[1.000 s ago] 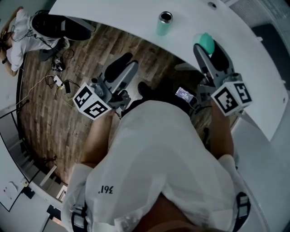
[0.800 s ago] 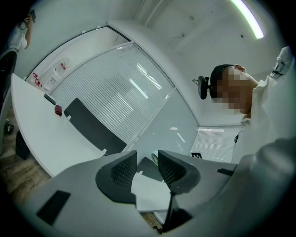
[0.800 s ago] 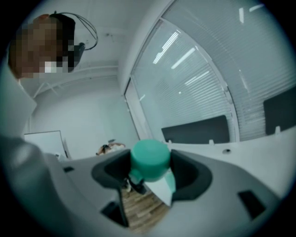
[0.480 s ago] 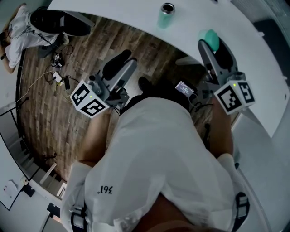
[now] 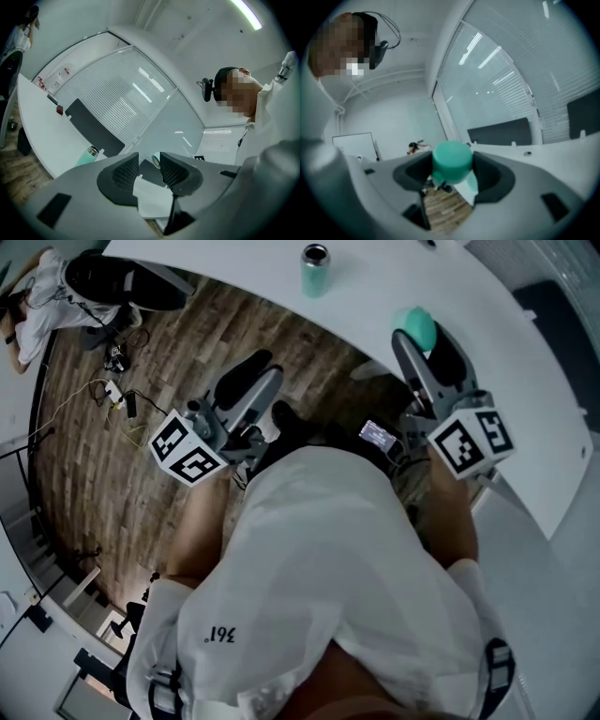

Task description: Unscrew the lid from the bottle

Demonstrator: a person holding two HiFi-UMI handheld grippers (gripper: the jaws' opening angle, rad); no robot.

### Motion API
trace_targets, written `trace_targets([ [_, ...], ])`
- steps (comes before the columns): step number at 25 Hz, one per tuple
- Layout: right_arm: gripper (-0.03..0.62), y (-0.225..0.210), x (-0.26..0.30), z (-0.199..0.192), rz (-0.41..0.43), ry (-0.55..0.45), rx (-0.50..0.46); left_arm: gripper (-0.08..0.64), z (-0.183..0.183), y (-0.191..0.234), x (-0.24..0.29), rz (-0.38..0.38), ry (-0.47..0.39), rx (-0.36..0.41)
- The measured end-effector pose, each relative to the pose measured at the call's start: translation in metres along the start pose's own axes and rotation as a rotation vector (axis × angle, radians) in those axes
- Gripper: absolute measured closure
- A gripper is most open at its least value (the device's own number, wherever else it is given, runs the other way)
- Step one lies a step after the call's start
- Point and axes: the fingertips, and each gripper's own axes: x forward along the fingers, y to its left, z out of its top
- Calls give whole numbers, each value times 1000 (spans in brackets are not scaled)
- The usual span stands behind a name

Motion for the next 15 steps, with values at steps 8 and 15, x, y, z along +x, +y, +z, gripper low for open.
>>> trace_targets([
  [8, 307, -29, -63, -8, 60, 27, -5, 402, -60, -58, 24, 40, -15, -7],
  [15, 307, -9, -88, -5, 99, 35, -17, 402, -64, -91, 4, 66, -39, 2],
])
